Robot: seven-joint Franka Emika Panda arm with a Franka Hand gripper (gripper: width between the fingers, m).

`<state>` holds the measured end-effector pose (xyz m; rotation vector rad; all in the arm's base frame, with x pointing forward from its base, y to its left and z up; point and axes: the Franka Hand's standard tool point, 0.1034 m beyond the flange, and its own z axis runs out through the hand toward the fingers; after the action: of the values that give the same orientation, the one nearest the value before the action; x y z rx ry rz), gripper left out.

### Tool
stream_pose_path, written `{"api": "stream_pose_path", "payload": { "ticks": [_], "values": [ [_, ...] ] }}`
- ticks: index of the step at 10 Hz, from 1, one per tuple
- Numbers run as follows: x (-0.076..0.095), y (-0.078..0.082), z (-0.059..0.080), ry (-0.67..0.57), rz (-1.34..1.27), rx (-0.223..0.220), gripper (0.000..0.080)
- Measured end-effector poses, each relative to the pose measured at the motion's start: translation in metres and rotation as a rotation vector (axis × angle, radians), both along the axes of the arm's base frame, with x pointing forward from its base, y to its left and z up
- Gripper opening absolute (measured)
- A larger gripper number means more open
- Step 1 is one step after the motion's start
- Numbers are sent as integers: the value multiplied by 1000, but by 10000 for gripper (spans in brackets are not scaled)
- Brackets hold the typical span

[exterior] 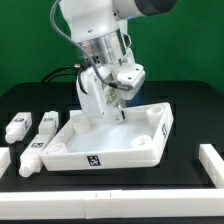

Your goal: Assemble desk

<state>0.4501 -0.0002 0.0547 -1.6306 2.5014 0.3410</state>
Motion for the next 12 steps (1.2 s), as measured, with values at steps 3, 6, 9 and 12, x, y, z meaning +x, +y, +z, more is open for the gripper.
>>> {"api": "stream_pose_path", "payload": {
  "ticks": [3,6,9,12],
  "values": [
    [1,12,-6,37,-3,-28,47],
    [38,53,-25,-38,210,-63,47],
    [37,49,-25,-38,196,-63,47],
    [47,47,-29,-53,339,-103,48]
  ]
}}
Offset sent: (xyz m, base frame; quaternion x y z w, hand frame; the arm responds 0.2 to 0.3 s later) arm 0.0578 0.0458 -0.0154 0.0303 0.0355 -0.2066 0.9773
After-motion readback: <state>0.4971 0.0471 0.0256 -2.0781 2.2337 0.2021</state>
